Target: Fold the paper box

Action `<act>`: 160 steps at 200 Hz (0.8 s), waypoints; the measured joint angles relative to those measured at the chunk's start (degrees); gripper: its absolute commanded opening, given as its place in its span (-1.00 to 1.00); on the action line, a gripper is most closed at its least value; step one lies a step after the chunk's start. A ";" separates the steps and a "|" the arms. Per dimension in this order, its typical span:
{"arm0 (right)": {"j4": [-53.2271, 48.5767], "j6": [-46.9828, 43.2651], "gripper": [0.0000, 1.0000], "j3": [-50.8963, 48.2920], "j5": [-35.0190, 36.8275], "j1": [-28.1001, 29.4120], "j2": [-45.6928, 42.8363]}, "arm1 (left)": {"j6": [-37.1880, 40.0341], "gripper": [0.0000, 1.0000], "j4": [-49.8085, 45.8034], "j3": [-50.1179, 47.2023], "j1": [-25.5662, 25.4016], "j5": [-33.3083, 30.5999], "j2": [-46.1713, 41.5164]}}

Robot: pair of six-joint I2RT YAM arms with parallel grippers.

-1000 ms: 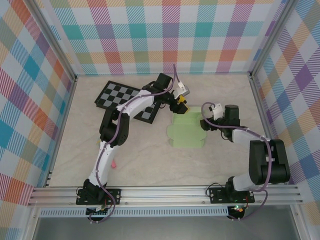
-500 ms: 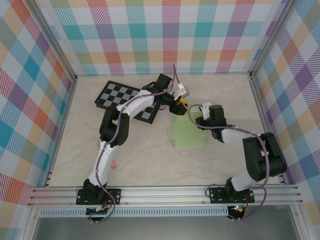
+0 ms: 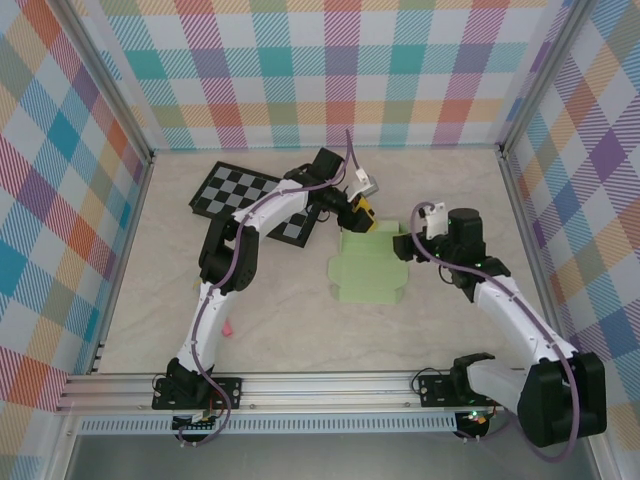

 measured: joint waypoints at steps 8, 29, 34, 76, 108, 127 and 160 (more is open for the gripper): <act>-0.87 1.25 0.64 0.02 -0.35 -0.79 -0.13 | 0.02 0.16 -0.11 0.26 0.00 0.04 0.00; -2.69 2.12 0.62 -1.46 -1.27 -3.26 0.61 | 0.17 0.16 -0.72 0.48 0.00 0.02 0.00; -3.10 2.82 0.62 -1.44 -1.75 -4.59 1.51 | 0.26 0.16 -1.16 0.48 0.00 0.00 0.00; -6.08 17.29 0.46 6.25 -9.40 -16.98 17.09 | 0.31 0.17 -1.62 -0.44 0.11 -0.24 0.00; -6.12 17.55 0.41 6.25 -14.86 -18.73 22.21 | 0.46 0.17 -2.03 -0.68 0.22 -0.83 0.00; -8.07 9.33 0.46 10.08 -12.72 -17.25 27.52 | 0.44 0.16 -1.95 -1.36 0.26 -0.83 -0.02; -9.44 -7.06 0.44 12.39 -9.94 -14.43 28.39 | 0.17 0.14 -1.81 -3.67 0.46 -0.57 -0.33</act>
